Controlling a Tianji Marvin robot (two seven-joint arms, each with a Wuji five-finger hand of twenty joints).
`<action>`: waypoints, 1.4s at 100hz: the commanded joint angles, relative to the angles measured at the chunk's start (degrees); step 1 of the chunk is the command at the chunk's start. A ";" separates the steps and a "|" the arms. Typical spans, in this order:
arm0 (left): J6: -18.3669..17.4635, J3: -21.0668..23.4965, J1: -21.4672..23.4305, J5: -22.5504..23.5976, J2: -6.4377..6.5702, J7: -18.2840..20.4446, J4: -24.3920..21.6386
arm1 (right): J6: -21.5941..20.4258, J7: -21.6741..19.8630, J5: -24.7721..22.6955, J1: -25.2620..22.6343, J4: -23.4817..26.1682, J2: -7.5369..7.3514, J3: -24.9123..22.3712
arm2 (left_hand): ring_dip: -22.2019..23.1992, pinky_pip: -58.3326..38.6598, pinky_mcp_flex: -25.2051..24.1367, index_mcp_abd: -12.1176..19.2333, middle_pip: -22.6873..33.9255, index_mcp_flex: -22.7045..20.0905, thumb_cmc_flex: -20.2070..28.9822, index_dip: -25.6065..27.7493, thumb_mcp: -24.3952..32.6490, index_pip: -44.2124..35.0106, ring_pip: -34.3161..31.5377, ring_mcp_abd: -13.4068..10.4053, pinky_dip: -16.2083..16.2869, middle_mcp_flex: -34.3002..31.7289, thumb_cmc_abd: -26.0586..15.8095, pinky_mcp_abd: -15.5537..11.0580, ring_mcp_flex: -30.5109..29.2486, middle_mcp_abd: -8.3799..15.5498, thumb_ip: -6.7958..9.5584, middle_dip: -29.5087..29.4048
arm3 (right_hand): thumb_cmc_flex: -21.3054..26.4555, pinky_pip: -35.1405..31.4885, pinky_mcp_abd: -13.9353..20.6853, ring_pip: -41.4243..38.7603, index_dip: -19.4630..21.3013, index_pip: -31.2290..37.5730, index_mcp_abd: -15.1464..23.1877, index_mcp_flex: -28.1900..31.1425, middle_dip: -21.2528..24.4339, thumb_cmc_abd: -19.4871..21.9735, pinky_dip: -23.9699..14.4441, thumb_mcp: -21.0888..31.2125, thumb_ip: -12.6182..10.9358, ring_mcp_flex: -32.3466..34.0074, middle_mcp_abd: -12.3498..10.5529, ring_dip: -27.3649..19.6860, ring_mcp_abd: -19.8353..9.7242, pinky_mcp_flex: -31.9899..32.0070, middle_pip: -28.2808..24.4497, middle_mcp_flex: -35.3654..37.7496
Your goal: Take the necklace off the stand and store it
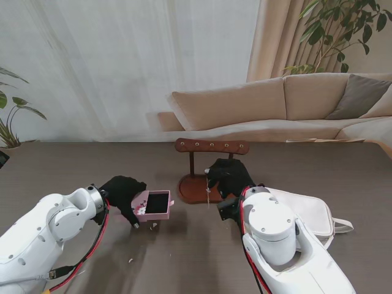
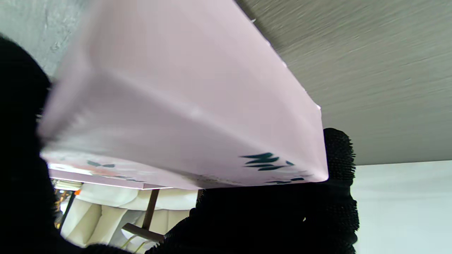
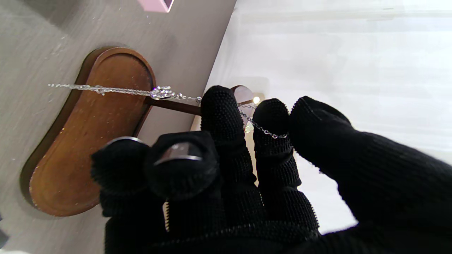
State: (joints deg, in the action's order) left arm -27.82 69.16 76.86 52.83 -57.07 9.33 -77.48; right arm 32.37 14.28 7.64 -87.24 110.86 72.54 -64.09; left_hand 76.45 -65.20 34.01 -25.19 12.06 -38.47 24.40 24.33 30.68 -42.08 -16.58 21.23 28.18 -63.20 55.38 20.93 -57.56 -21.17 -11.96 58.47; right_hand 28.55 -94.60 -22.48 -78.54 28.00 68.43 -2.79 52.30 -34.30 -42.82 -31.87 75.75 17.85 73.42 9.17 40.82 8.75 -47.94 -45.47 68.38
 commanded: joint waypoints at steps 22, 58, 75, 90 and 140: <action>-0.15 -4.82 -3.17 -2.42 -1.39 0.05 0.08 | 0.51 -0.13 -0.33 1.45 2.12 1.09 2.63 | 7.21 -6.71 3.29 12.57 6.81 -6.87 30.65 1.95 27.71 -42.27 -23.99 -3.81 3.23 -9.04 -6.05 -2.95 -6.00 10.74 1.50 1.72 | 0.78 -2.07 -0.10 -1.78 0.77 0.14 0.52 1.64 -0.70 -2.56 0.72 2.82 0.91 1.65 0.96 0.47 -1.83 -15.66 0.22 2.41; -0.62 -10.05 -6.46 -3.80 -1.70 -0.86 2.62 | 1.02 0.05 -0.74 2.60 2.58 1.44 4.82 | 6.87 -6.64 3.24 12.68 6.81 -6.80 30.62 1.94 27.66 -42.26 -24.27 -3.75 3.39 -8.98 -6.10 -2.96 -5.91 10.77 1.51 1.79 | 0.74 -2.07 -0.07 -1.81 0.78 0.10 0.48 1.66 -0.71 -2.55 0.72 2.84 0.91 1.65 0.97 0.50 -1.83 -15.67 0.30 2.45; -0.64 -11.30 -7.18 -4.23 -1.79 -1.01 3.12 | 1.18 0.10 -0.94 3.06 2.60 1.58 5.54 | 6.77 -6.62 3.08 12.66 6.77 -6.81 30.63 1.95 27.65 -42.25 -24.35 -3.75 3.49 -8.90 -6.13 -2.90 -5.88 10.75 1.50 1.79 | 0.69 -2.07 -0.06 -1.80 0.78 0.07 0.55 1.62 -0.73 -2.56 0.73 2.84 0.91 1.65 0.99 0.51 -1.87 -15.67 0.31 2.46; -0.96 -12.33 -7.73 -4.17 -1.85 -1.27 3.24 | 1.13 -0.08 -1.09 3.41 2.42 1.59 6.11 | 6.69 -6.63 3.03 12.66 6.77 -6.81 30.63 1.95 27.59 -42.25 -24.38 -3.77 3.57 -8.92 -6.19 -2.90 -5.86 10.71 1.48 1.80 | 0.67 -2.07 -0.06 -1.81 0.81 0.07 0.60 1.61 -0.74 -2.53 0.73 2.84 0.90 1.65 0.93 0.52 -1.85 -15.67 0.33 2.44; -1.34 -11.95 -6.48 -3.76 -2.17 -2.91 0.87 | 0.71 -1.52 -2.11 3.99 -0.03 1.21 6.94 | 6.52 -6.61 2.95 12.66 6.77 -6.75 30.67 1.95 27.60 -42.25 -24.53 -3.77 3.80 -8.93 -6.19 -2.73 -5.82 10.54 1.46 1.82 | 0.56 -2.08 -0.06 -1.64 0.84 0.02 0.79 1.62 -0.78 -2.54 0.73 2.86 0.88 1.64 0.85 0.45 -1.84 -15.67 0.35 2.44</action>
State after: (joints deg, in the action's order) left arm -29.01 56.89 69.96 49.00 -58.87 5.67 -75.17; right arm 33.29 13.87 5.67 -83.12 111.89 73.76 -57.45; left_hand 76.46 -65.43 34.81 -24.97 11.95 -39.04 23.98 24.33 30.35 -42.16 -16.91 21.28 29.42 -64.33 55.38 21.23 -58.53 -20.95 -11.96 58.38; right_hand 28.55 -94.60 -22.48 -78.57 28.07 68.41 -2.79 52.30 -34.30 -42.83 -31.87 75.75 17.85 73.43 9.17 40.84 8.74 -47.94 -45.46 68.98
